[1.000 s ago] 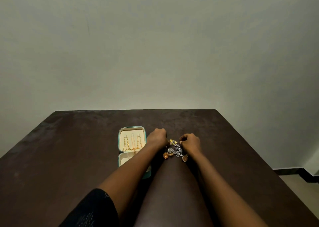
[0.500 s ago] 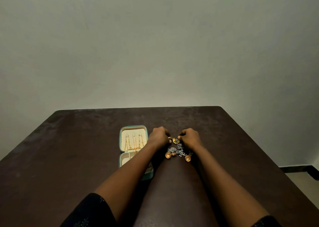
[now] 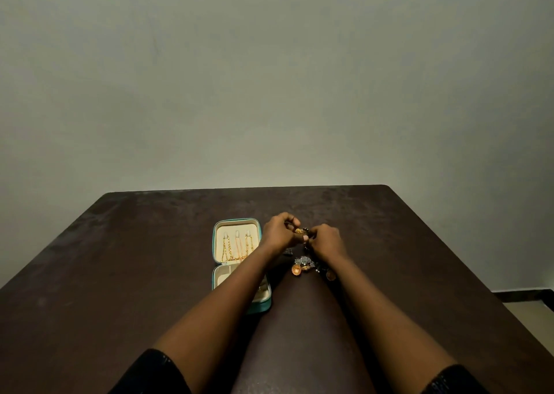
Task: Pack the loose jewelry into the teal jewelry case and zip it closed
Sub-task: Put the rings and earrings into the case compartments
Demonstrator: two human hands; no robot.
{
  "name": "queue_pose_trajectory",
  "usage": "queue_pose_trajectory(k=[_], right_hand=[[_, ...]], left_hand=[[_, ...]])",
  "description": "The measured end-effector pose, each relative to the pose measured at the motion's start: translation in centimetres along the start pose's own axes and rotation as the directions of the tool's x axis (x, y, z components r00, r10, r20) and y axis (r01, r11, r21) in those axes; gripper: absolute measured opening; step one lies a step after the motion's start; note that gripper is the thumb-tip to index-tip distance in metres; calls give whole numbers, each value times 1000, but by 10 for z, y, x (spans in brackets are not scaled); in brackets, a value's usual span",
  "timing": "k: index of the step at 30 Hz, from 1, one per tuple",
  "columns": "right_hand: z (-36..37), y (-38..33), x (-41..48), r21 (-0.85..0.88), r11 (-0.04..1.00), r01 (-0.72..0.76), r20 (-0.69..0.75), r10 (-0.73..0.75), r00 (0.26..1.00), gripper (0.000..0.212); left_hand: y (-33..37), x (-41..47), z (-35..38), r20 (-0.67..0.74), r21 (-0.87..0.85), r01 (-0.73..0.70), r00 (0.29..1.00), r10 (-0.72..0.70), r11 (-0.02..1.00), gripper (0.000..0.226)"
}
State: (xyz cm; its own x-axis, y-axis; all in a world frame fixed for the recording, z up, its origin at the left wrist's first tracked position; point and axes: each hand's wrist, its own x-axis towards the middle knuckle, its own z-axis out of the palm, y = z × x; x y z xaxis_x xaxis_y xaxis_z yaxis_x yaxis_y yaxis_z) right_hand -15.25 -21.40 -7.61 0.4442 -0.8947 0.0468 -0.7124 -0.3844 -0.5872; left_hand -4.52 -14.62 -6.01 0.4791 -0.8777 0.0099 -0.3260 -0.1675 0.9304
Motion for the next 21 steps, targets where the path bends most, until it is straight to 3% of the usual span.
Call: queue_pose_trajectory(k=[6, 10, 17, 21], right_hand=[[5, 1, 1, 7, 999, -32, -19, 33, 999, 17], [6, 5, 4, 65, 996, -53, -38, 56, 998, 14], [3, 14, 3, 353, 934, -54, -82, 88, 993, 11], [-2, 10, 1, 609, 791, -48, -70, 114, 991, 11]], left_hand=[[0, -5, -2, 23, 35, -90, 996, 90, 995, 32], [0, -4, -2, -11, 7, -38, 999, 38, 999, 32], [-4, 0, -4, 3, -144, 45, 999, -45, 989, 24], [-5, -5, -5, 23, -170, -3, 1000, 7, 985, 25]])
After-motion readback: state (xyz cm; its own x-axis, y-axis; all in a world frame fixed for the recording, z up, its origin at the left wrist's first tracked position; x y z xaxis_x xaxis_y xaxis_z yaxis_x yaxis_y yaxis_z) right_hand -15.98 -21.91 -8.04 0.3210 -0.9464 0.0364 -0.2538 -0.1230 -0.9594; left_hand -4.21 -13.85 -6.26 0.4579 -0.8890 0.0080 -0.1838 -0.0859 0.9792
